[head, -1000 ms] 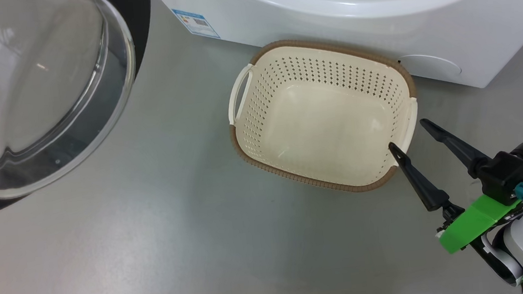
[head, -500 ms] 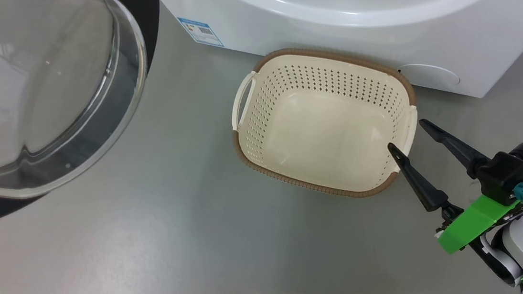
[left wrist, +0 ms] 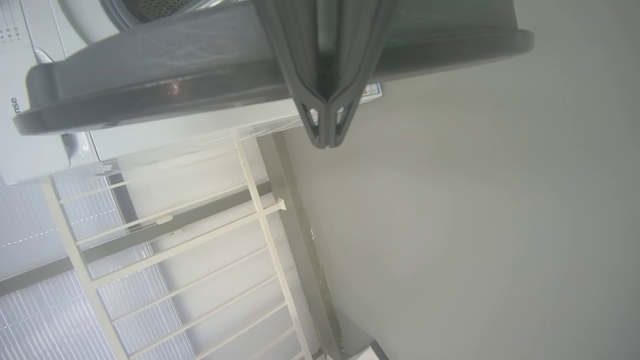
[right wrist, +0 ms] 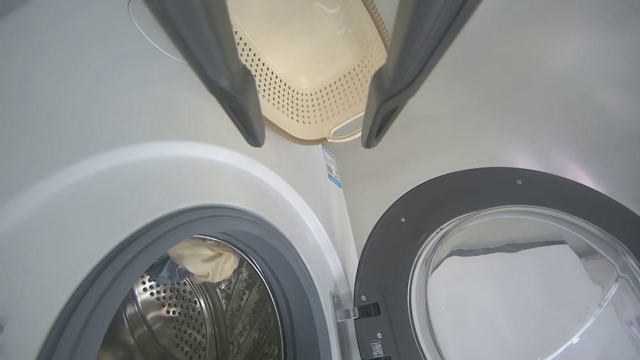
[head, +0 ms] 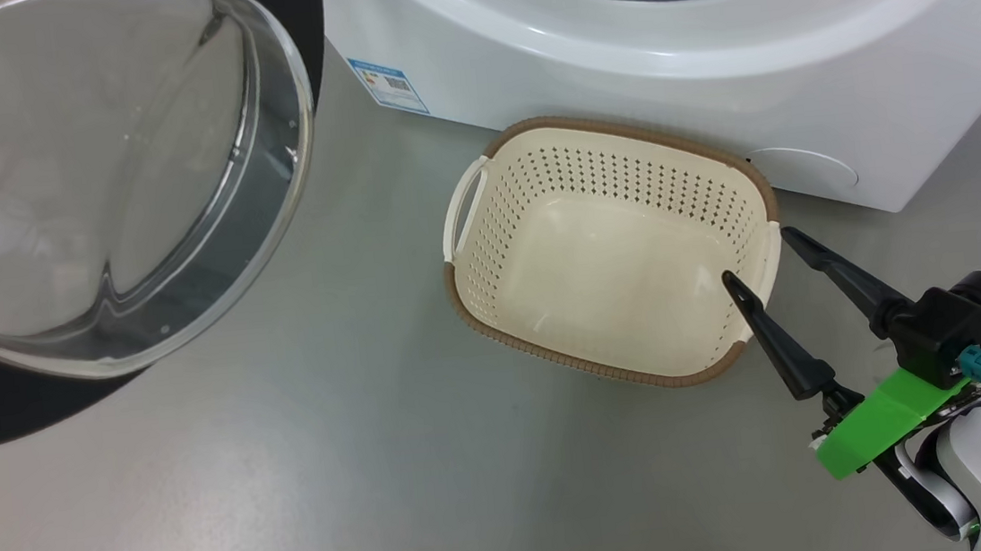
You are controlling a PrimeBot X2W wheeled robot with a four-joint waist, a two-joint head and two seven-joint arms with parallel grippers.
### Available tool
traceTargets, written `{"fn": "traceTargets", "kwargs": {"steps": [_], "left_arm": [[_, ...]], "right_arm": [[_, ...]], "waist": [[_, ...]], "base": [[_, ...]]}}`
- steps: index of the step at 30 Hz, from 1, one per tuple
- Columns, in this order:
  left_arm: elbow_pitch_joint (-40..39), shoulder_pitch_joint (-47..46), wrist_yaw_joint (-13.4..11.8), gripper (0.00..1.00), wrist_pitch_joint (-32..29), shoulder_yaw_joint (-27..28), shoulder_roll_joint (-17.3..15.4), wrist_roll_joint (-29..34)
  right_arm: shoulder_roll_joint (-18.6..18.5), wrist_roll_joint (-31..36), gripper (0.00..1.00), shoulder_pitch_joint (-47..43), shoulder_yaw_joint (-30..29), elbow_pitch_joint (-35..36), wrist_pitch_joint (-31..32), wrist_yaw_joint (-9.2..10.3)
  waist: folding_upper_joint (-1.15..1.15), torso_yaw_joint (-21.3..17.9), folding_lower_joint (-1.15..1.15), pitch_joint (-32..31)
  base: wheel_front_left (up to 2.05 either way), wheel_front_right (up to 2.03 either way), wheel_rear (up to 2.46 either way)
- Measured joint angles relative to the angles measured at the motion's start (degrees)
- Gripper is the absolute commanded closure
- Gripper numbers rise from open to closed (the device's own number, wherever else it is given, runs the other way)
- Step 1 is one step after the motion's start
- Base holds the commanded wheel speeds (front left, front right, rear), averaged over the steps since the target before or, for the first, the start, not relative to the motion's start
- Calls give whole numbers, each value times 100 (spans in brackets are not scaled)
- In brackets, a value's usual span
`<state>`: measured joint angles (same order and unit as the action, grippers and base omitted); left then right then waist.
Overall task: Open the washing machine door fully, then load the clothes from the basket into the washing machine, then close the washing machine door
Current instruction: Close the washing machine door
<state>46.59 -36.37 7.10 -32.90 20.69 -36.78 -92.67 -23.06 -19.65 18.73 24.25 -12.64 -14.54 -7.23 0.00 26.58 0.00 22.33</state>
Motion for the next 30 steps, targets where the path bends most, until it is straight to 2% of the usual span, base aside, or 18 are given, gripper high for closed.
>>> {"fn": "traceTargets", "kwargs": {"steps": [16, 22, 30], "left_arm": [[-603, 508, 0, 100, -965, -120, 57, 0], [-1134, 775, 1, 100, -1524, -387, 452, -1], [-1638, 1089, 1, 100, -1800, -453, 482, 10]], "right_arm": [[126, -1, 0, -94, -66, 0, 0, 0], [182, -7, 0, -283, -188, 5, 0, 0], [299, -8, 0, -387, -274, 35, 0, 0]], "waist": [[0, 14, 0, -341], [0, 3, 1, -517], [0, -41, 1, -725]], "base": [[0, 0, 0], [0, 0, 0], [0, 0, 0]]}}
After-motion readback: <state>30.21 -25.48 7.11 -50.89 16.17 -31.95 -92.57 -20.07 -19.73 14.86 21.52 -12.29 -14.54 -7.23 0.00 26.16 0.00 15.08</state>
